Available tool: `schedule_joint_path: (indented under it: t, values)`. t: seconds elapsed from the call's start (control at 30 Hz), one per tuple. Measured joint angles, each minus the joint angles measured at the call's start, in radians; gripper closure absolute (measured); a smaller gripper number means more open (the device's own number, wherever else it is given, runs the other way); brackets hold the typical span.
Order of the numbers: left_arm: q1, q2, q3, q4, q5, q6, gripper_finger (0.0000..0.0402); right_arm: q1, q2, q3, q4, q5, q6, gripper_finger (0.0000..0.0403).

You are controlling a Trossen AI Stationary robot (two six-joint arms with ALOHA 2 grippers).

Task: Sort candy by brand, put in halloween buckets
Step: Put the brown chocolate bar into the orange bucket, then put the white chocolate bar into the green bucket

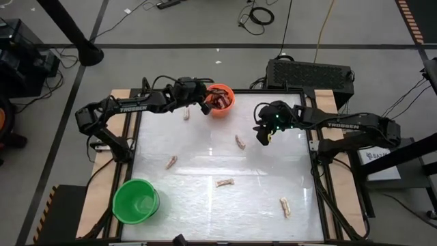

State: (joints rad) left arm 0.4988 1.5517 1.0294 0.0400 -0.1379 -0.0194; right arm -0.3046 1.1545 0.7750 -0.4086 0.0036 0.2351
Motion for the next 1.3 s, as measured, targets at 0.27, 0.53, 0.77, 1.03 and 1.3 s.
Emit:
schedule_joint_path:
  t: [0.27,0.53,0.77,1.03,1.3]
  values:
    - [-0.004,0.0,0.0,-0.006,0.001,-0.002,0.034,0.042,0.0,-0.067,0.058,0.0,0.026,0.0266]
    - [-0.004,-0.044,0.0,-0.046,-0.004,-0.002,0.0287,0.045,0.003,-0.165,0.224,-0.002,0.038,0.0266]
    - [-0.036,-0.214,0.0,-0.329,0.027,-0.002,0.0284,0.054,0.006,-0.257,0.365,-0.002,0.057,0.0266]
    - [-0.168,-0.38,-0.2,-0.356,0.026,-0.036,0.0283,0.159,0.072,-0.361,0.693,0.122,0.132,0.0266]
    - [-0.233,-0.573,-0.401,-0.083,-0.002,-0.028,0.0283,0.27,0.267,-0.359,0.858,0.204,0.146,0.0266]
